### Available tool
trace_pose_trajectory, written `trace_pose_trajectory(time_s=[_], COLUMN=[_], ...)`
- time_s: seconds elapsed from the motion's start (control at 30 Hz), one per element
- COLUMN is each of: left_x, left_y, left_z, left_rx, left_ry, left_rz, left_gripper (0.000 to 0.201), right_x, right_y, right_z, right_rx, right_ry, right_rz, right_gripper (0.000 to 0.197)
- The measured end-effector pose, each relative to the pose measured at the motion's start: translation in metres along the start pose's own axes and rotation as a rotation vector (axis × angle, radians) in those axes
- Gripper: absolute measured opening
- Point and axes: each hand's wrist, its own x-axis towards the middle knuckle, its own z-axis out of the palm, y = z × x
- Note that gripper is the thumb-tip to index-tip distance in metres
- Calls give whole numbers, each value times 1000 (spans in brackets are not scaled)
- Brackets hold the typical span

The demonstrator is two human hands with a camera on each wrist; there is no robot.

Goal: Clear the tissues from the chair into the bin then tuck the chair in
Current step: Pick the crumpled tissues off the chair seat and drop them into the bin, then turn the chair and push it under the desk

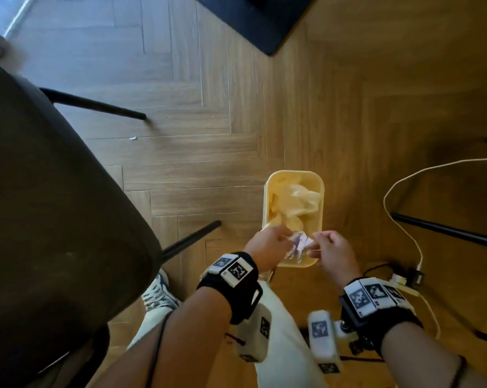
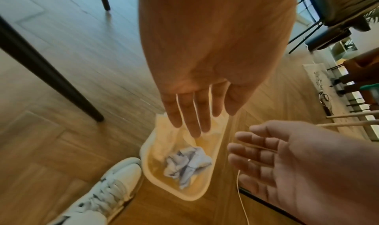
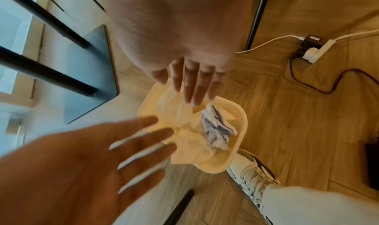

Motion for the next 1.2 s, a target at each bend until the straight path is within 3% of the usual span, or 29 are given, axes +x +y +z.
trace_pose_trajectory(time_s=[0.07, 0.17, 0.43, 0.6, 0.7, 0.87, 1.0, 1.2], left_x=[-34, -106, -334, -458, -524, -632, -688, -696], left_y=[-16, -31, -85, -157, -211, -307, -375, -448], left_z=[-23, -64, -140, -147, -136, -112, -127, -196], left_rx=[49, 83, -60, -124, -150, -195, -233, -82], left_ry=[41, 199, 518, 738, 827, 937, 989, 988], left_rz=[-42, -80, -58, 25, 54, -41, -117, -115], left_gripper=[25, 19, 24, 14, 12, 12, 11, 12], right_x=[-18, -56, -214, -340, -422, -541, -605, -649], right_y=[-15, -42, -131, -156, -150, -121, -110, -113], right_z=[3, 16, 93, 155, 191, 259, 326, 430], right_rx=[-67, -216, -542, -627, -642, -766, -864, -943], right_ry=[-146, -256, -441, -526, -544, -614, -731, -722], right_rz=[1, -92, -554, -753, -795, -880, -900, -933], right_gripper=[17, 21, 11, 12, 9, 7, 14, 21])
